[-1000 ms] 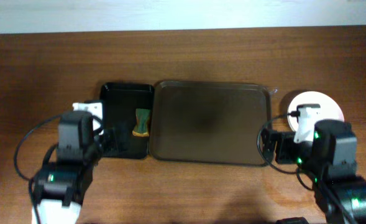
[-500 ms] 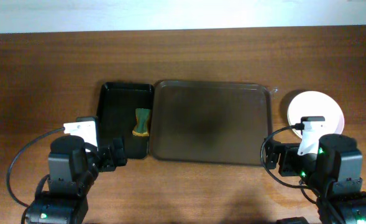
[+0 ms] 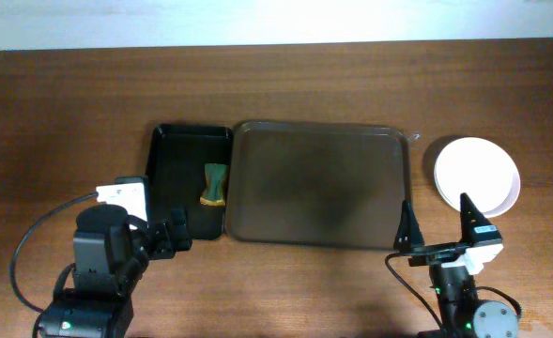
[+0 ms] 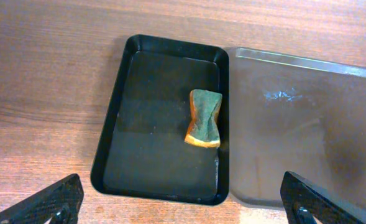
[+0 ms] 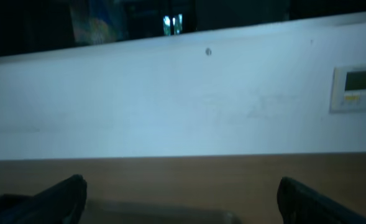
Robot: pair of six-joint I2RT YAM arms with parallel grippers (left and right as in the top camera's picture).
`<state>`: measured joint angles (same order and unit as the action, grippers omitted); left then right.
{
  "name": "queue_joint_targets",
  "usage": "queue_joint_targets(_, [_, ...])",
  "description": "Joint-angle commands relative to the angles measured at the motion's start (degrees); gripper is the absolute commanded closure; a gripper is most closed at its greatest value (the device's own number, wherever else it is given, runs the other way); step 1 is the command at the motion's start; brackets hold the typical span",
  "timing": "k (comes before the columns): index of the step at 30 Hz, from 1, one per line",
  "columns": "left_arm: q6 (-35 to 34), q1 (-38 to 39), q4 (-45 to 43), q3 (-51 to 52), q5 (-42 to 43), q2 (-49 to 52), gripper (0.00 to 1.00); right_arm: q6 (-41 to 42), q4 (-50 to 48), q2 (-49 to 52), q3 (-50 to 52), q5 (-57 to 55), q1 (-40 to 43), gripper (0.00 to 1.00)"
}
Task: Clean dirty plates on tray and stack at the side
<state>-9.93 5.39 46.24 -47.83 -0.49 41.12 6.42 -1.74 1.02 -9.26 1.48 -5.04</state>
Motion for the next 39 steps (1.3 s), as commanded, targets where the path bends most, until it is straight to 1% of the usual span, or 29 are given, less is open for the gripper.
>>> queue_joint_targets(1, [-0.3, -0.2, -0.1, 0.2, -0.4, -0.2, 0.0, -0.2, -1.6, -0.8, 4.5, -0.7, -0.2, 0.02])
queue_joint_targets(4, [-0.3, -0.2, -0.1, 0.2, -0.4, -0.2, 0.0, -0.2, 0.2, -0.8, 9.0, -2.2, -0.2, 0.02])
queue_joint_targets(5, [-0.3, -0.2, -0.1, 0.2, -0.4, -0.2, 0.0, -0.2, 4.8, -0.8, 8.9, -2.2, -0.2, 0.02])
queue_joint_targets(6, [-0.3, -0.2, -0.1, 0.2, -0.4, -0.2, 0.0, -0.2, 6.6, -0.8, 8.9, -2.1, -0.2, 0.02])
queue_joint_targets(26, [-0.3, -0.2, -0.1, 0.2, -0.4, -0.2, 0.0, -0.2, 6.4, -0.8, 8.9, -2.2, -0.2, 0.02])
queue_joint_targets(27, [-0.3, -0.2, 0.0, 0.2, -0.6, -0.2, 0.0, -0.2, 6.4, -0.8, 8.9, -2.2, -0.2, 0.02])
queue_joint_targets(28, [-0.3, -0.2, 0.0, 0.2, -3.3, -0.6, 0.0, -0.2, 6.4, -0.8, 8.9, -2.2, -0.2, 0.01])
queue_joint_targets(30, [-0.3, -0.2, -0.6, 1.3, -4.4, -2.6, 0.0, -0.2, 6.4, -0.8, 8.9, -2.2, -0.2, 0.02])
queue_joint_targets(32, [-0.3, -0.2, -4.1, 5.8, -4.5, -7.1, 0.0, -0.2, 6.4, -0.8, 8.9, -2.2, -0.2, 0.02])
queue_joint_targets(34, [-0.3, -0.2, -12.9, 15.1, -4.5, -14.2, 0.0, -0.2, 6.4, -0.8, 8.9, -2.2, -0.2, 0.02])
queue_joint_targets(35, [-0.3, -0.2, -18.9, 20.7, -4.5, -18.4, 0.0, -0.2, 6.4, -0.8, 8.9, -2.2, -0.2, 0.02])
queue_joint_targets(37, [-0.3, -0.6, -28.0, 29.3, -4.4, -24.9, 0.0, -0.2, 6.4, -0.8, 8.9, -2.2, -0.2, 0.02])
queue_joint_targets(38, [-0.3, -0.6, -31.1, 31.9, -4.4, -26.8, 0.0, -0.2, 6.4, -0.8, 8.9, -2.2, -0.2, 0.02])
queue_joint_targets(39, [-0.3, -0.7, -37.1, 36.4, -4.3, -30.1, 0.0, -0.2, 6.4, -0.8, 8.9, -2.2, -0.2, 0.02])
